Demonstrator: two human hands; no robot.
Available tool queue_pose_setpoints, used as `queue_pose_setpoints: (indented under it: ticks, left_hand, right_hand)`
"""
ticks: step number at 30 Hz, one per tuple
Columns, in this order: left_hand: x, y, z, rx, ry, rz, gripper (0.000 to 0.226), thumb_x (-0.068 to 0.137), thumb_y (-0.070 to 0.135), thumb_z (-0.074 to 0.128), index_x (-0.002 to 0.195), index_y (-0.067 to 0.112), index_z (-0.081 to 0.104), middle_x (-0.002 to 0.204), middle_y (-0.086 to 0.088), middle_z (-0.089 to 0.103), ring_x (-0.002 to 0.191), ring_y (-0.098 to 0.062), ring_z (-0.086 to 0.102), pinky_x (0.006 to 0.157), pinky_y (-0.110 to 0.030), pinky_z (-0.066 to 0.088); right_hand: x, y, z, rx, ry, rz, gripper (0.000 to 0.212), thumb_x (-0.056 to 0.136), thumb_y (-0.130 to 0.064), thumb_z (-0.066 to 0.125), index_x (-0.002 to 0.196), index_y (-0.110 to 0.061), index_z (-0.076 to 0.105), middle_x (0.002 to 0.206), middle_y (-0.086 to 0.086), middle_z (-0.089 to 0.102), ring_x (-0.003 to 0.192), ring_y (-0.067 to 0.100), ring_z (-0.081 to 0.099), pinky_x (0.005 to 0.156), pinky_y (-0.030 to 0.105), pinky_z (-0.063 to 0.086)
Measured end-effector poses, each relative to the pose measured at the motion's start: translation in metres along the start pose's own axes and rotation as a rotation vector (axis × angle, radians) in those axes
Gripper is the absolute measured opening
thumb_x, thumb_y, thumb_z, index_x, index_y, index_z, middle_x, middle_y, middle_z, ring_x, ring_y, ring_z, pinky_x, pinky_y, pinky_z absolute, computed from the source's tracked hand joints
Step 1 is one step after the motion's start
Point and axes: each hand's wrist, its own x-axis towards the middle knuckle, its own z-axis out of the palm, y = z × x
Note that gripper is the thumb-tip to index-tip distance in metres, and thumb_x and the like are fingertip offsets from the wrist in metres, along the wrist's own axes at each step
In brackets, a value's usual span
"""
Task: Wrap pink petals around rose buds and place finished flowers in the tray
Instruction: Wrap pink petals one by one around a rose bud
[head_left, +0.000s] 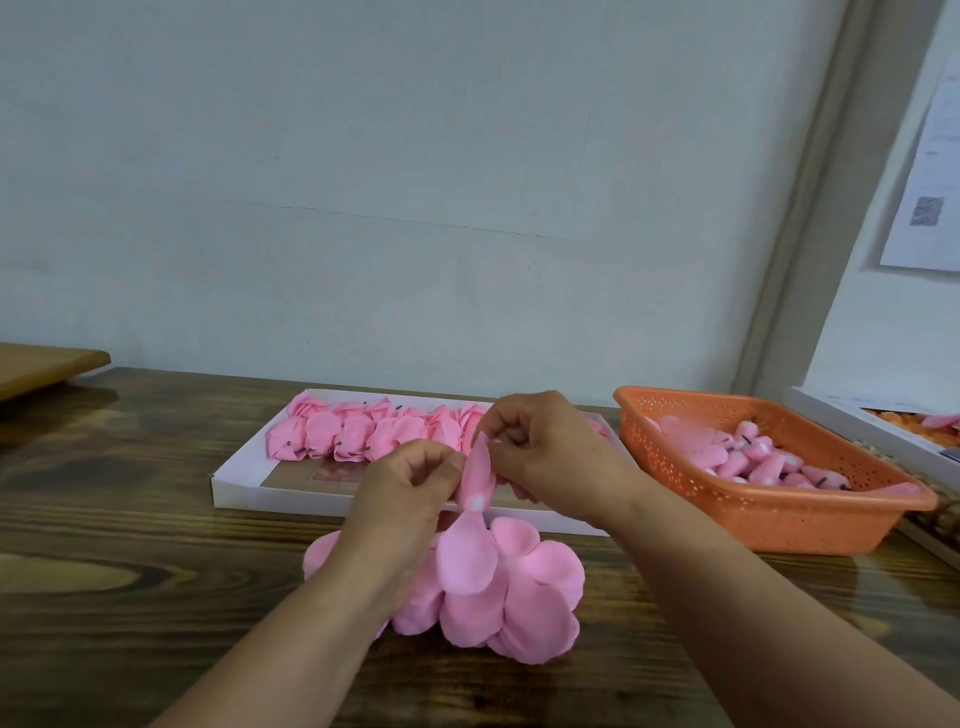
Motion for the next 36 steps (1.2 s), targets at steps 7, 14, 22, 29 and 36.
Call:
queue_pose_setpoints:
  ticks: [7,14,22,29,36]
  left_hand:
    - [-0.005,-0.002,0.000,-0.102,-0.061,-0.125,0.016,0.089,0.014,0.065,0.100,0.023,0.071,0.100,-0.001,0.075,0.095,-0.019,0.068,0.081,-0.031,0.053]
    - [-0.004,0.003,0.004,-0.210,-0.065,-0.191,0.016,0.087,0.005,0.064,0.101,0.009,0.070,0.090,-0.008,0.075,0.085,-0.023,0.069,0.066,-0.028,0.057]
    - [-0.006,0.010,0.007,-0.387,-0.028,-0.313,0.009,0.085,-0.007,0.060,0.090,-0.001,0.066,0.088,-0.018,0.071,0.082,-0.027,0.068,0.061,-0.026,0.060]
    - [-0.006,0.012,0.008,-0.366,-0.021,-0.316,0.011,0.087,-0.008,0.058,0.088,0.000,0.065,0.089,-0.018,0.071,0.077,-0.024,0.068,0.058,-0.024,0.059]
    - [-0.006,0.011,0.006,-0.443,-0.066,-0.305,0.016,0.089,-0.007,0.055,0.097,-0.007,0.068,0.087,-0.019,0.073,0.073,-0.022,0.071,0.063,-0.026,0.060]
  right_hand:
    - [0.000,0.002,-0.002,-0.011,0.008,0.062,0.015,0.086,0.002,0.053,0.076,-0.007,0.061,0.044,-0.006,0.052,0.036,0.004,0.045,0.038,0.014,0.037]
    - [0.000,0.000,-0.007,0.024,-0.027,0.108,0.010,0.083,0.001,0.060,0.074,-0.004,0.063,0.043,-0.004,0.057,0.035,0.008,0.048,0.040,0.016,0.041]
    - [0.003,0.001,-0.008,-0.004,-0.081,0.161,0.016,0.082,0.003,0.049,0.082,0.008,0.064,0.041,-0.003,0.056,0.035,0.008,0.051,0.041,0.017,0.045]
    - [0.002,0.001,-0.008,0.020,-0.105,0.173,0.016,0.082,0.009,0.053,0.077,-0.004,0.060,0.040,-0.003,0.055,0.034,0.007,0.049,0.039,0.016,0.042]
    - [0.002,0.002,-0.007,0.024,-0.046,0.162,0.017,0.081,0.007,0.055,0.071,-0.006,0.062,0.038,-0.004,0.053,0.031,0.006,0.046,0.039,0.013,0.040]
